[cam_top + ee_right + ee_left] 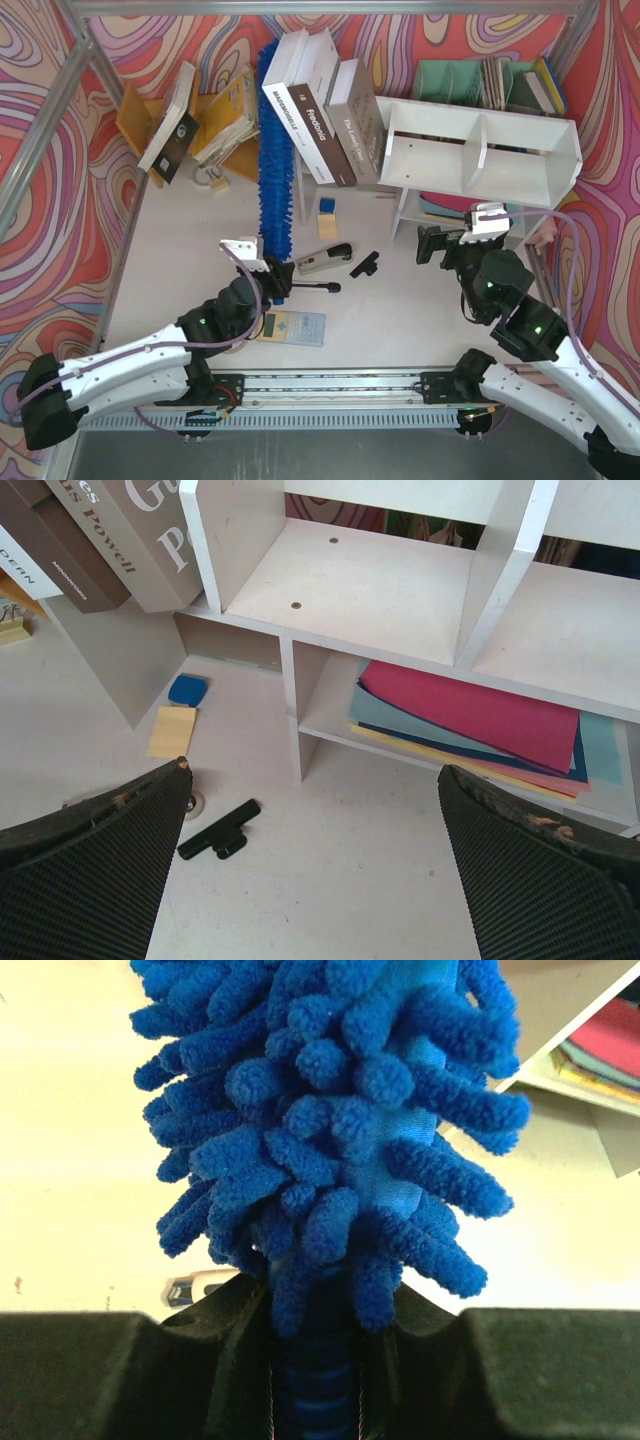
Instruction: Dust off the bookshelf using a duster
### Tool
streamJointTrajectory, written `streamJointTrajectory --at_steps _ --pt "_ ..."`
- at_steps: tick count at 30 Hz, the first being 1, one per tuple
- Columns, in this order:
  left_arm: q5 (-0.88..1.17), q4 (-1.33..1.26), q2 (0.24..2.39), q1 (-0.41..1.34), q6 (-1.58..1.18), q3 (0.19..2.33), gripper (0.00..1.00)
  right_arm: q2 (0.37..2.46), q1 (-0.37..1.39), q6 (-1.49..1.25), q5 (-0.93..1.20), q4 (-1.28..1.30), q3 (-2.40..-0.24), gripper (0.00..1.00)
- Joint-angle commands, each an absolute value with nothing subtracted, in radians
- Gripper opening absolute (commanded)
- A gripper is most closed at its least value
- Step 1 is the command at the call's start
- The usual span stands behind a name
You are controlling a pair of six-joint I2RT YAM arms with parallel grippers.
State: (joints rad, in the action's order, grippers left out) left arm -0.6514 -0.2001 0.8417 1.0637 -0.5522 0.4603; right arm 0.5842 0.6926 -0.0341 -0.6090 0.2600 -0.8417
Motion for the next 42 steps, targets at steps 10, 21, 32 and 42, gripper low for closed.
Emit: streamJointTrajectory --at_steps 10,21,32,42 --pt "-0.770 -0.120 0.662 1.040 -0.439 0.531 0.00 0.572 0.689 -0.034 -0.620 0.255 -0.836 0.99" --pt "-0.625 -0.118 0.822 1.040 -0.554 0.481 0.00 0.576 0.689 -0.034 -0.622 0.257 -0.838 0.99" --pt "-0.666 -0.103 0.788 1.040 -0.523 0.493 0.00 0.582 0.690 -0.034 -0.622 0.253 -0.838 0.99" --pt "-0.686 -0.065 0.698 1.040 -0.438 0.576 0.00 0.584 0.688 -0.034 -0.621 0.251 -0.838 0.99"
